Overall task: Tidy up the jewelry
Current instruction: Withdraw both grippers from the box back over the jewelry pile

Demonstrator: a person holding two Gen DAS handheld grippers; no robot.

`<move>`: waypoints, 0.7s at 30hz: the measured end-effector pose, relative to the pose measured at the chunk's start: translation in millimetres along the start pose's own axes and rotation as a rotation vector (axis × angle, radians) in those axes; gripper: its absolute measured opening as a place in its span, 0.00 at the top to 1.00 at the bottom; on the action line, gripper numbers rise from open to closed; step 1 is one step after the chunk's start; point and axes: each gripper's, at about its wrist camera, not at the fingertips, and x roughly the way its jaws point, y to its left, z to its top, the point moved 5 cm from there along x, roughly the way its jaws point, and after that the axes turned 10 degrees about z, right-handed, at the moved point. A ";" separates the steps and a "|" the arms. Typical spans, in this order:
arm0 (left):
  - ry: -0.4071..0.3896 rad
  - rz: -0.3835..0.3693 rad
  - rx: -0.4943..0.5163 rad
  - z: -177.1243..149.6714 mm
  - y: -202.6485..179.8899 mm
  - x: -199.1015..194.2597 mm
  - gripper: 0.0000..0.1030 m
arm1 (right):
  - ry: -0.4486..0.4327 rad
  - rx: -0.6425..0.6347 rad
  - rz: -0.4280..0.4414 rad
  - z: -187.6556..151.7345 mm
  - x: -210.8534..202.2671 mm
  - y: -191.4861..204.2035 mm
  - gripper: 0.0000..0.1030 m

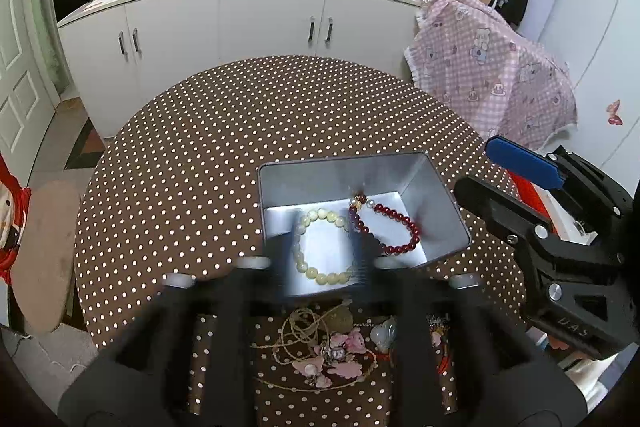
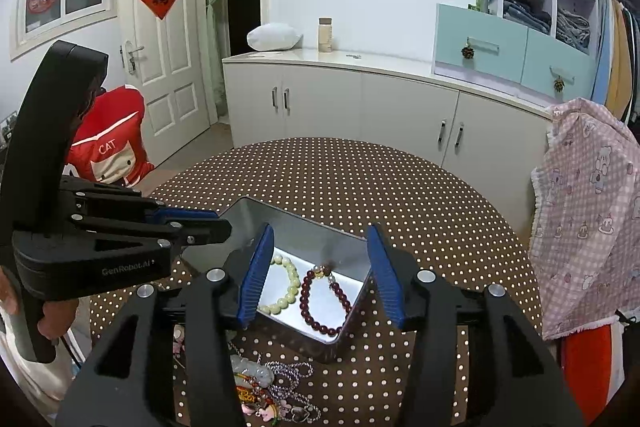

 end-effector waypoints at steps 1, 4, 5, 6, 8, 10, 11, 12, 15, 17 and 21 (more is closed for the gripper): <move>-0.009 0.011 -0.014 -0.5 2.1 -1.1 0.23 | -0.002 0.005 0.003 0.0 -0.3 -1.1 0.49; -0.040 0.028 -0.028 -1.3 6.2 -6.6 0.23 | -0.003 0.021 -0.017 -4.0 -2.7 -3.9 0.45; -0.036 0.026 -0.030 -2.1 6.8 -7.3 0.23 | -0.002 0.027 -0.019 -5.0 -3.5 -4.9 0.45; -0.035 0.026 -0.035 -3.0 7.6 -8.5 0.23 | 0.000 0.033 -0.019 -5.4 -4.3 -5.7 0.45; -0.036 0.033 -0.040 -4.4 8.7 -10.6 0.23 | -0.002 0.037 -0.020 -5.8 -6.0 -5.9 0.45; -0.036 0.035 -0.044 -5.6 9.7 -12.8 0.23 | -0.004 0.031 -0.024 -6.0 -8.3 -4.8 0.43; -0.035 0.035 -0.047 -7.0 9.7 -13.9 0.23 | -0.004 0.028 -0.027 -6.6 -9.5 -4.0 0.40; -0.033 0.036 -0.048 -8.0 10.1 -14.9 0.23 | -0.005 0.027 -0.032 -7.0 -10.5 -3.5 0.36; -0.031 0.045 -0.051 -10.0 12.6 -17.5 0.23 | -0.004 0.024 -0.037 -8.0 -12.7 -3.3 0.34; -0.030 0.049 -0.051 -11.4 12.8 -19.2 0.23 | -0.004 0.023 -0.039 -8.5 -13.9 -3.3 0.32; -0.027 0.061 -0.052 -16.8 14.8 -23.6 0.22 | -0.005 0.008 -0.057 -11.3 -19.2 -1.1 0.27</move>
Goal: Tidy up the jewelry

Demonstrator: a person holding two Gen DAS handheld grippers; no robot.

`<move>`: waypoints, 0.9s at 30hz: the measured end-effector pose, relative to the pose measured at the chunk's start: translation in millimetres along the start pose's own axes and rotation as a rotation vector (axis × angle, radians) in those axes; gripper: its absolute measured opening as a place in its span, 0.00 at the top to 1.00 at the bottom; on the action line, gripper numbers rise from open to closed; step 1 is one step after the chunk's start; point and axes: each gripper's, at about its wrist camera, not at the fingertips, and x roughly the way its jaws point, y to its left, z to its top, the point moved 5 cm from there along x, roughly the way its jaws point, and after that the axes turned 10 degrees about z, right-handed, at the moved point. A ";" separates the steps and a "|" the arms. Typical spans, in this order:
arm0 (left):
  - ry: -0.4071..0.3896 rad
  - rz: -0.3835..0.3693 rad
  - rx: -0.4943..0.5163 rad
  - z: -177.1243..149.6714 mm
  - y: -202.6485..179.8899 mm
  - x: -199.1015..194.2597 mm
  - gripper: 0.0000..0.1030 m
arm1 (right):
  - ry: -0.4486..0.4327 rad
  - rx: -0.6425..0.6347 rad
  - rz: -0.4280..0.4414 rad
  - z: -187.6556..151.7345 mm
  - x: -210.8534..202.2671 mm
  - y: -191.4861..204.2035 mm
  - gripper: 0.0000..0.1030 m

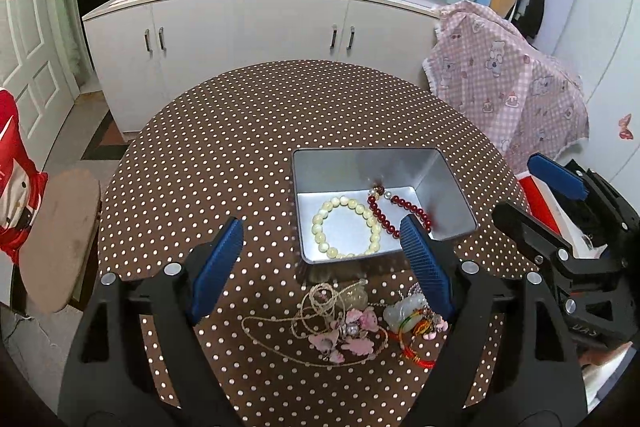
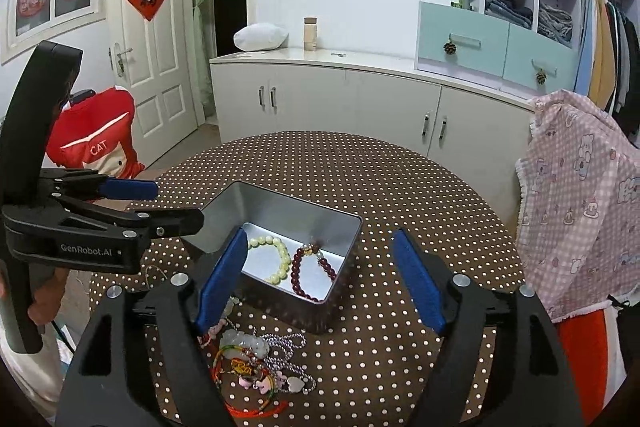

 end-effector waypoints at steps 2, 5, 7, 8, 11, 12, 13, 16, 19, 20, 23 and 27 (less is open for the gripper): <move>0.003 0.007 -0.004 -3.0 2.0 -1.8 0.21 | -0.004 0.000 -0.008 -1.8 -3.3 0.9 0.22; 0.007 0.024 -0.012 -6.0 6.3 -3.6 0.18 | -0.011 -0.005 -0.029 -4.7 -8.5 2.8 0.16; 0.006 0.037 -0.016 -8.2 9.3 -4.7 0.16 | -0.017 -0.006 -0.059 -7.3 -11.6 3.2 0.11; 0.007 0.043 -0.017 -10.2 10.9 -5.2 0.16 | -0.018 -0.008 -0.075 -9.0 -13.0 3.6 0.10; 0.012 0.050 -0.015 -16.2 14.1 -5.8 0.15 | -0.019 -0.011 -0.097 -16.7 -16.8 6.8 0.08; 0.016 0.052 -0.012 -19.5 15.4 -5.4 0.15 | -0.016 -0.008 -0.097 -19.0 -17.4 6.8 0.08; 0.020 0.055 -0.010 -21.8 15.7 -5.0 0.15 | -0.014 -0.002 -0.098 -21.0 -17.6 6.0 0.08; 0.033 0.068 -0.014 -30.0 20.3 -2.7 0.15 | -0.010 0.010 -0.101 -26.7 -18.3 5.3 0.08; 0.058 0.079 -0.026 -39.8 27.1 2.4 0.14 | -0.003 0.026 -0.103 -34.0 -18.5 5.5 0.08; 0.068 0.081 -0.031 -42.2 28.8 4.4 0.14 | 0.000 0.031 -0.102 -36.3 -18.3 5.1 0.08; 0.094 0.050 -0.041 -50.7 31.3 10.5 0.14 | 0.010 0.042 -0.105 -44.1 -17.3 5.6 0.08; 0.103 -0.095 -0.054 -59.3 24.9 16.5 0.14 | 0.029 0.051 -0.104 -53.3 -13.0 5.9 0.08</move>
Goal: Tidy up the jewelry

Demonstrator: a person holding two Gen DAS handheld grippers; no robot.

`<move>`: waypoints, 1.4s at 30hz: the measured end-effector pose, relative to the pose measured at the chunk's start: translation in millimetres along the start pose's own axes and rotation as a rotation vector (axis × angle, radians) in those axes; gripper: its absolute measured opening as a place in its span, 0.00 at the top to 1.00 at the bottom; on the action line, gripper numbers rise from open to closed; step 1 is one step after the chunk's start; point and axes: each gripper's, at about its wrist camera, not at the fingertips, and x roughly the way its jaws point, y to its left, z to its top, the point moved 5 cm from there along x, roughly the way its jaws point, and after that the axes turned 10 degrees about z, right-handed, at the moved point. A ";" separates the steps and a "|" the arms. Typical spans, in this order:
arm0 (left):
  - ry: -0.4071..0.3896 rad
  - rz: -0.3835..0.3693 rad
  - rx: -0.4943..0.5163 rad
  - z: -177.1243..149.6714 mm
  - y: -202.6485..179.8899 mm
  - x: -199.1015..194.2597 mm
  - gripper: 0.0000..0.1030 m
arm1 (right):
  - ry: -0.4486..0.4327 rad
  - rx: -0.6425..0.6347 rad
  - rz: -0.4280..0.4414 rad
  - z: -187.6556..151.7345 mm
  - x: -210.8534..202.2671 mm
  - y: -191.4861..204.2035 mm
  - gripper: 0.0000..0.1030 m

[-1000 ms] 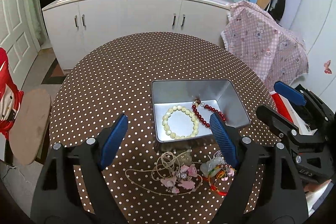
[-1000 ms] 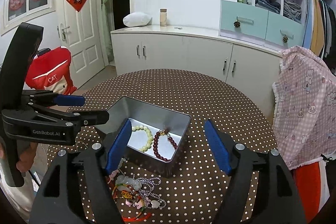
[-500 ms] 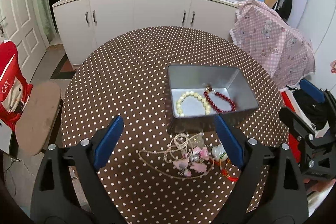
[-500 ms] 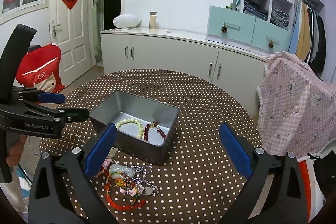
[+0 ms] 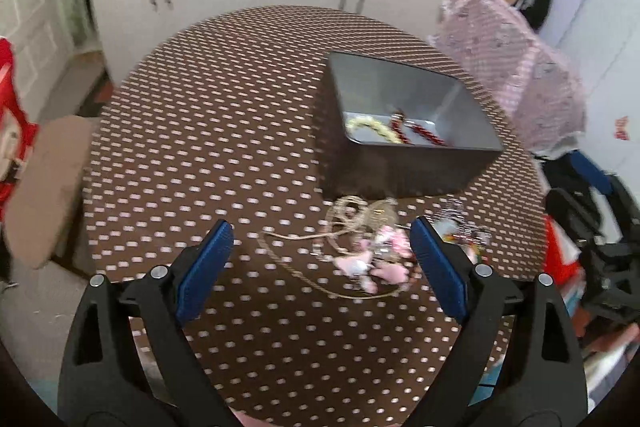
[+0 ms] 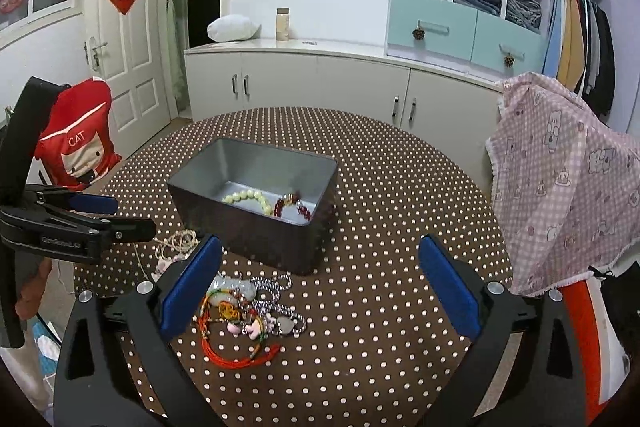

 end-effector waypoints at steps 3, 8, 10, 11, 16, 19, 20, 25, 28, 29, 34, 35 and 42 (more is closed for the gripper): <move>0.014 -0.076 -0.017 -1.6 -1.7 8.3 0.14 | 0.017 0.016 0.005 -5.8 4.4 0.4 0.08; 0.027 -0.088 -0.026 2.4 -3.8 21.3 0.24 | 0.034 0.043 0.008 -10.9 8.0 -2.8 0.08; 0.038 -0.077 -0.019 5.4 -5.2 27.7 0.26 | 0.039 0.052 0.006 -12.0 9.5 -4.4 0.08; 0.048 -0.069 -0.014 6.5 -6.4 32.0 0.32 | 0.042 0.056 0.007 -12.3 10.2 -5.4 0.08; 0.077 -0.043 0.044 10.0 -15.2 44.8 0.51 | 0.047 0.060 0.012 -13.2 11.6 -9.0 0.08; 0.093 -0.004 0.065 14.3 -17.3 51.0 0.73 | 0.050 0.066 0.012 -13.5 11.7 -12.0 0.08; 0.103 -0.013 0.071 15.0 -17.2 51.3 0.83 | 0.050 0.069 0.012 -13.5 11.9 -12.6 0.08; 0.141 -0.080 0.054 14.9 -12.3 47.1 0.94 | 0.055 0.096 0.025 -13.9 14.9 -18.5 0.08; 0.129 -0.110 0.015 11.3 -0.2 37.6 0.94 | 0.061 0.107 0.036 -14.9 16.3 -20.6 0.08; 0.122 -0.117 0.005 11.6 2.0 34.0 0.94 | 0.062 0.108 0.035 -15.0 16.3 -20.7 0.08; 0.062 -0.123 -0.005 16.0 9.2 10.3 0.94 | 0.058 0.112 0.040 -14.6 15.8 -21.1 0.08; 0.045 -0.126 0.008 17.2 7.8 5.7 0.94 | 0.057 0.114 0.040 -14.4 15.9 -21.1 0.08; 0.139 -0.124 0.037 13.3 2.6 20.4 0.93 | 0.066 0.103 0.049 -16.0 15.9 -15.4 0.08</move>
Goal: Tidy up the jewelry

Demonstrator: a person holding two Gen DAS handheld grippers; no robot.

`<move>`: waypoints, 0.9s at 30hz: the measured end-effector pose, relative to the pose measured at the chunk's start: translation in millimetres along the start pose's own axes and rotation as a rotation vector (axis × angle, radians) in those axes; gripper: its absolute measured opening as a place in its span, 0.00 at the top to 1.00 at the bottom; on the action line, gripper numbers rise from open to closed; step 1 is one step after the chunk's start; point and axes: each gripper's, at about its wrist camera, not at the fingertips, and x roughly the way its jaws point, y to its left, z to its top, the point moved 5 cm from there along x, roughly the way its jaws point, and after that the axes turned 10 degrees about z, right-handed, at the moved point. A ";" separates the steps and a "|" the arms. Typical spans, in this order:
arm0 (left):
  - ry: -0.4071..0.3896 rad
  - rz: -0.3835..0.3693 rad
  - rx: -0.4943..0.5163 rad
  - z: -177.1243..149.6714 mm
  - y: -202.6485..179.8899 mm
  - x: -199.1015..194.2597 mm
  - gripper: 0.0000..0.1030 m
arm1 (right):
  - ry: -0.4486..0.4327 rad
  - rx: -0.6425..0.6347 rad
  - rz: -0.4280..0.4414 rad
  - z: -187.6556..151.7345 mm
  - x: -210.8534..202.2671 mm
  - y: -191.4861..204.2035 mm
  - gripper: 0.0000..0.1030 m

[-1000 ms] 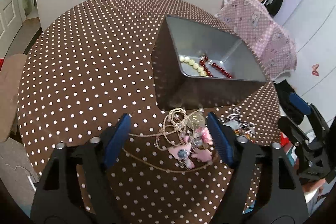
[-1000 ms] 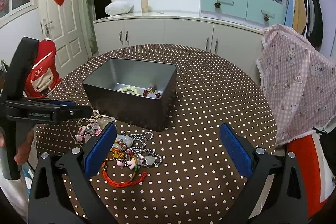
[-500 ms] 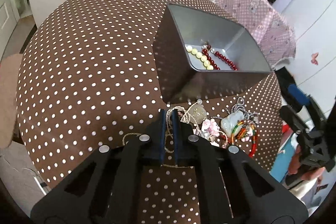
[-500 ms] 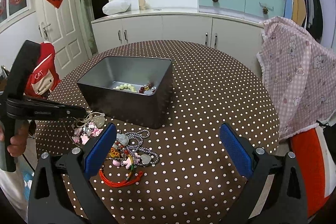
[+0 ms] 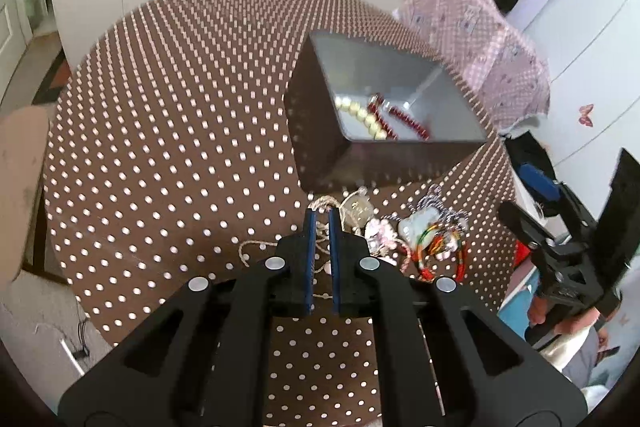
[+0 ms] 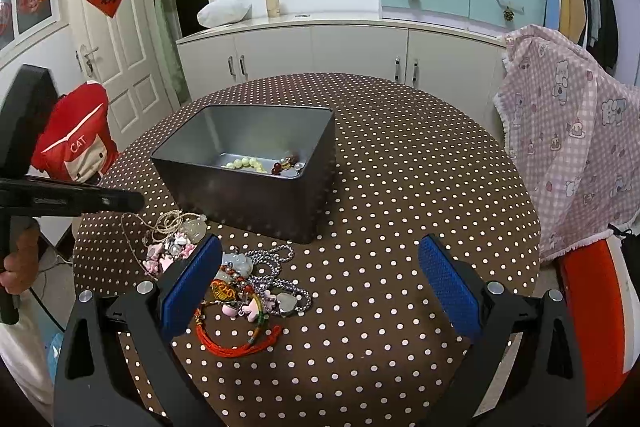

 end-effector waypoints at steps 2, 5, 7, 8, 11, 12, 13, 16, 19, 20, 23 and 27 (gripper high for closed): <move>0.032 0.021 -0.002 -3.8 0.7 8.1 0.93 | 0.001 -0.007 -0.002 -0.8 -1.8 1.2 0.08; 0.064 0.045 -0.001 -4.0 -2.0 18.5 0.93 | -0.001 -0.005 -0.009 -1.7 -3.7 -0.3 0.08; 0.062 0.060 0.004 -3.1 -3.0 19.4 0.93 | -0.002 0.003 -0.012 -2.2 -5.0 -3.9 0.08; 0.065 0.067 0.009 -2.7 -3.6 19.4 0.93 | -0.002 0.008 -0.013 -2.5 -4.7 -4.8 0.08; 0.064 0.099 0.024 1.2 -9.3 19.0 0.92 | 0.004 0.022 -0.010 -4.1 -3.7 -7.4 0.08; 0.059 0.118 0.032 1.5 -10.2 17.2 0.90 | 0.004 0.025 -0.008 -5.1 -3.9 -8.0 0.08; 0.055 0.120 0.036 2.5 -10.5 16.1 0.71 | 0.003 0.026 -0.007 -5.5 -4.1 -8.2 0.08; -0.032 0.007 -0.002 7.5 -12.7 0.1 0.07 | 0.001 0.033 -0.003 -6.1 -4.3 -10.1 0.08; -0.103 0.035 -0.009 10.7 -11.9 -13.5 0.07 | 0.005 0.041 -0.006 -6.5 -3.5 -12.0 0.08; -0.104 0.044 0.000 11.0 -13.2 -13.5 0.07 | 0.004 0.044 -0.003 -6.5 -3.6 -12.5 0.08; -0.049 0.024 0.002 9.5 -17.4 -1.9 0.07 | -0.002 0.049 0.005 -7.3 -4.6 -12.7 0.08; 0.018 0.043 0.014 9.1 -20.4 23.5 0.34 | 0.006 0.050 0.005 -9.6 -3.9 -13.4 0.08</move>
